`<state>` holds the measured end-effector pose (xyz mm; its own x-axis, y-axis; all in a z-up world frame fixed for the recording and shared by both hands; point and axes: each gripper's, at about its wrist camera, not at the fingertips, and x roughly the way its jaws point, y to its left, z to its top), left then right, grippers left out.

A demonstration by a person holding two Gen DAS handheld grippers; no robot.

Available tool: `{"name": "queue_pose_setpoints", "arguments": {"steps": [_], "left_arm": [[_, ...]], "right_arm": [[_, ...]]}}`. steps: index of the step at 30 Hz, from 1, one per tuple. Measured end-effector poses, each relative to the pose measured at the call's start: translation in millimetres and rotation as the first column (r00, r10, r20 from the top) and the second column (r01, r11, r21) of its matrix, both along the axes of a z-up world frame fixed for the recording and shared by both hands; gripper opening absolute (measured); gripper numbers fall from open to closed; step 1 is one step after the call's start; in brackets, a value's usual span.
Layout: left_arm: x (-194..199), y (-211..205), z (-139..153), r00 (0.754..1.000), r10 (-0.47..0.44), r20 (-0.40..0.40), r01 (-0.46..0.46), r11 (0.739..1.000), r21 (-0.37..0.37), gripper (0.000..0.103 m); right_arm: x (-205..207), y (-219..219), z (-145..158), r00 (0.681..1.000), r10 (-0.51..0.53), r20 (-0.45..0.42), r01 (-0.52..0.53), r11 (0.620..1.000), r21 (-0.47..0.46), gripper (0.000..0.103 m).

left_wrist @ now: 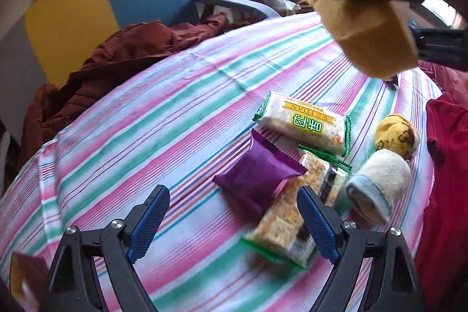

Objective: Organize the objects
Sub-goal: 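Grasp the purple packet with the left tool while the right tool holds the sponge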

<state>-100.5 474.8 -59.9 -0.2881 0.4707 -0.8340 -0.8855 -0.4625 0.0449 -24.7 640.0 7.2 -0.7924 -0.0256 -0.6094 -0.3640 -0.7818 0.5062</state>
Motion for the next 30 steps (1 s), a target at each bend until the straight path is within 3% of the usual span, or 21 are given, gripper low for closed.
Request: {"name": "queue_pose_setpoints", "arguments": {"steps": [7, 10, 16, 21, 30], "left_arm": [[-17.0, 24.8, -17.2, 0.999, -0.017, 0.047, 0.017, 1.000, 0.015, 0.087], [-30.2, 29.9, -26.9, 0.992, 0.019, 0.127, -0.018, 1.000, -0.013, 0.052], [-27.8, 10.7, -26.0, 0.985, 0.056, 0.161, -0.062, 0.997, 0.037, 0.051], [-21.1, -22.0, -19.6, 0.966, 0.165, 0.200, -0.178, 0.983, 0.049, 0.051], [2.1, -86.5, 4.6, 0.941, 0.288, 0.179, -0.306, 0.949, 0.081, 0.051]], "right_arm": [[-0.7, 2.7, -0.7, 1.000, 0.000, 0.003, 0.000, 1.000, -0.013, 0.058], [-2.2, 1.6, -2.1, 1.000, 0.003, 0.014, -0.003, 1.000, -0.006, 0.058], [-8.7, -4.5, -6.9, 0.998, 0.029, 0.048, -0.030, 0.999, 0.022, 0.058], [-14.1, -11.4, -11.0, 0.995, 0.060, 0.075, -0.064, 0.997, 0.051, 0.058], [-31.5, -50.6, -21.6, 0.968, 0.193, 0.159, -0.218, 0.963, 0.158, 0.058]]}}
